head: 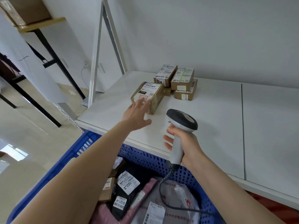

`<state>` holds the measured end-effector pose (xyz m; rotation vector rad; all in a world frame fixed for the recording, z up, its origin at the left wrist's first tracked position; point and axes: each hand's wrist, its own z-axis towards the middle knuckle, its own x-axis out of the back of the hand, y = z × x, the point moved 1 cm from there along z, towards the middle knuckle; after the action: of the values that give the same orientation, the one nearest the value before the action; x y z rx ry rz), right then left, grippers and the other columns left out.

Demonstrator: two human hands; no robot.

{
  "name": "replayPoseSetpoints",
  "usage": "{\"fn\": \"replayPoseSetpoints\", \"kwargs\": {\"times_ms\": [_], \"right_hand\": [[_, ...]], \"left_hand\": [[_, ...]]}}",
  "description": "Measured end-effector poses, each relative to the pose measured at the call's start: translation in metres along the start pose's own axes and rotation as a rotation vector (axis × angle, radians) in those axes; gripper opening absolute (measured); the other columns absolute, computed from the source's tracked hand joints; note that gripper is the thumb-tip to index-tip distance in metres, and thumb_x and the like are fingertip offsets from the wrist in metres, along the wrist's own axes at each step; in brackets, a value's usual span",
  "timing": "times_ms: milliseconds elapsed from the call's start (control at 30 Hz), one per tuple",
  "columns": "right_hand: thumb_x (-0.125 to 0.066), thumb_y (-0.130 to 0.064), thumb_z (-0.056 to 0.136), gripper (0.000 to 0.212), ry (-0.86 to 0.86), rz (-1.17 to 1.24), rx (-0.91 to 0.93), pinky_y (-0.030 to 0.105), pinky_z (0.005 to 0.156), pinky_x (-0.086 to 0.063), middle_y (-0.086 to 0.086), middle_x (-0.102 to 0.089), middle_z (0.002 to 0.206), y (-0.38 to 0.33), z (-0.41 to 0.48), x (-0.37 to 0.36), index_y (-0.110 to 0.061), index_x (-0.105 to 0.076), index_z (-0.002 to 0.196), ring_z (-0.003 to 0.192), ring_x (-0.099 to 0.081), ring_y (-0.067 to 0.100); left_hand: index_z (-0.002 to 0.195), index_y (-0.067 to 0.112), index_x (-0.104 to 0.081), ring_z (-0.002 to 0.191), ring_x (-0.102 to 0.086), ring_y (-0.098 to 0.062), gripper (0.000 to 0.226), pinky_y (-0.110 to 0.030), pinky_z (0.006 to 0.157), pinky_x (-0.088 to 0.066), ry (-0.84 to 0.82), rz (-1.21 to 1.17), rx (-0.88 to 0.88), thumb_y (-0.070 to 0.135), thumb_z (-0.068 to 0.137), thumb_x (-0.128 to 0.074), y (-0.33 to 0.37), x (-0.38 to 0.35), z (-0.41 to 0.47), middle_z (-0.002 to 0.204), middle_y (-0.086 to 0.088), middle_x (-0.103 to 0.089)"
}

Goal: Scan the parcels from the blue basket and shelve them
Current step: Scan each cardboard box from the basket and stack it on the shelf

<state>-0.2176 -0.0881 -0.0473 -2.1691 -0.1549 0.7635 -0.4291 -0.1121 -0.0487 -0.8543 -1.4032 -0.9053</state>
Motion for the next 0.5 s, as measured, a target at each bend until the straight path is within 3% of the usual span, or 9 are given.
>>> {"fn": "replayPoseSetpoints", "kwargs": {"times_ms": [100,233,367,500], "right_hand": [[-0.069,-0.011,0.086,0.013,-0.061,-0.071,-0.043,0.031,0.07,-0.058,0.01,-0.073,0.089,0.009,-0.011,-0.007,-0.009,-0.068,0.099,0.076,-0.071,0.02],[-0.068,-0.016,0.088,0.009,-0.174,-0.242,-0.133,0.027,0.061,-0.057,0.013,-0.074,0.081,0.035,-0.028,-0.022,-0.009,-0.068,0.093,0.063,-0.069,0.018],[-0.069,-0.019,0.087,0.01,-0.198,-0.34,-0.226,0.027,0.062,-0.056,0.01,-0.074,0.074,0.077,-0.038,-0.036,-0.01,-0.067,0.089,0.06,-0.068,0.016],[-0.07,-0.019,0.086,0.012,-0.204,-0.374,-0.309,0.029,0.063,-0.055,0.011,-0.073,0.073,0.117,-0.037,-0.055,-0.008,-0.067,0.086,0.06,-0.068,0.017]], "left_hand": [[0.15,0.025,-0.019,0.129,-0.043,-0.03,0.072,-0.038,0.099,-0.041,0.036,0.015,-0.013,0.038,0.09,-0.056,-0.009,-0.002,-0.043,0.155,-0.003,-0.022],[0.148,0.025,-0.029,0.13,-0.042,-0.023,0.061,-0.035,0.097,-0.041,-0.081,0.103,-0.007,0.032,0.093,-0.052,-0.043,-0.015,-0.104,0.153,0.0,-0.026],[0.14,0.024,-0.043,0.122,-0.05,-0.022,0.049,-0.034,0.081,-0.048,-0.132,0.014,0.17,0.025,0.092,-0.052,-0.085,-0.037,-0.16,0.146,0.002,-0.035],[0.134,0.019,-0.051,0.121,-0.051,-0.028,0.044,-0.044,0.093,-0.047,-0.139,-0.135,0.313,0.02,0.09,-0.055,-0.121,-0.06,-0.205,0.136,-0.004,-0.043]]}}
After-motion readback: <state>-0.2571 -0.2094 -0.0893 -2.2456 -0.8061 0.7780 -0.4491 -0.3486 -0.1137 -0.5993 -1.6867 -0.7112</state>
